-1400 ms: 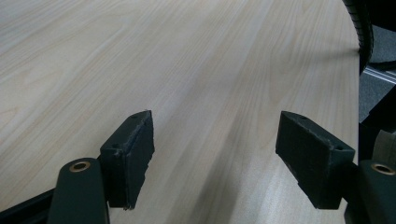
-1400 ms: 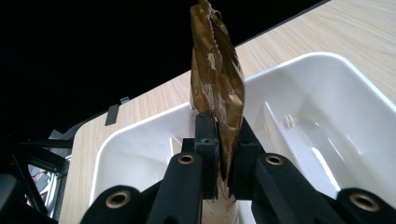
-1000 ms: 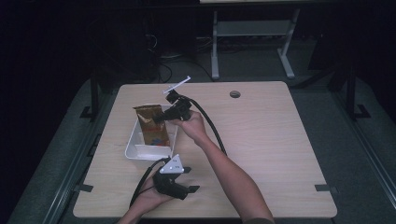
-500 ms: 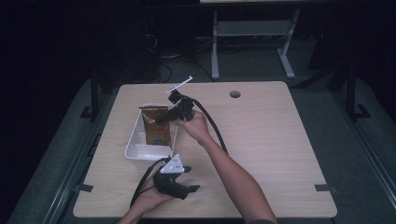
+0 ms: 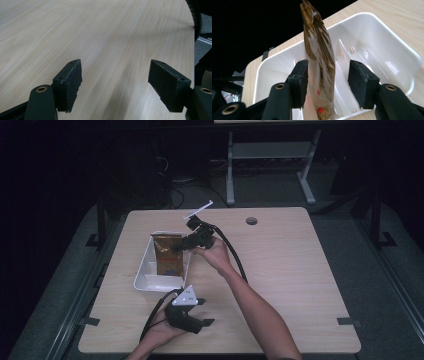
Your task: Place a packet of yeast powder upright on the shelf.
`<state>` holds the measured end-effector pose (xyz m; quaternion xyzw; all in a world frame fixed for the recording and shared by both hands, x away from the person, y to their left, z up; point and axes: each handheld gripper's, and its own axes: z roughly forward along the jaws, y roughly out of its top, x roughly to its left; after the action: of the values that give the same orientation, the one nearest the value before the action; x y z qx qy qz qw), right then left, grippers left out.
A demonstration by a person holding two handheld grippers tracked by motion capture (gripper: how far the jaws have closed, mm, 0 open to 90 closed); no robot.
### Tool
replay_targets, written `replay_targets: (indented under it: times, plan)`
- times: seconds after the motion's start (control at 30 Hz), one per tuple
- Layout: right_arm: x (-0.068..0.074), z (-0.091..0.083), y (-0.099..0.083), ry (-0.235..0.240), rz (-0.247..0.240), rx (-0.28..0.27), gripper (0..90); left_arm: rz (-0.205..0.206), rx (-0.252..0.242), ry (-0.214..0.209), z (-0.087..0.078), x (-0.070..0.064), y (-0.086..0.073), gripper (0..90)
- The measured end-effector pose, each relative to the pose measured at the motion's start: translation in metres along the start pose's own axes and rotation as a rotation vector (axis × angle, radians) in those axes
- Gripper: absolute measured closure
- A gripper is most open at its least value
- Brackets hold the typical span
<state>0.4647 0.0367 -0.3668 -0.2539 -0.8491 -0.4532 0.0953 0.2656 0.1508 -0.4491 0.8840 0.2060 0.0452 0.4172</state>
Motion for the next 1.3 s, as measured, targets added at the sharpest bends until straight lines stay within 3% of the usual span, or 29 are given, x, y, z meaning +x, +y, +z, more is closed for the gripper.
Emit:
replay_targets:
  times: [0.47,0.9,1.3]
  plan:
    - [-0.006,-0.029,-0.021,0.027,0.013,-0.019,42.0,-0.012,0.008,-0.006,0.002,0.001,-0.001,24.1]
    - [-0.004,-0.055,-0.034,0.027,-0.002,-0.040,40.6,-0.018,0.010,-0.009,0.004,0.000,0.000,22.1]
    - [-0.009,-0.086,-0.056,0.012,0.028,-0.072,39.1,-0.021,0.009,-0.007,0.005,0.001,0.000,20.6]
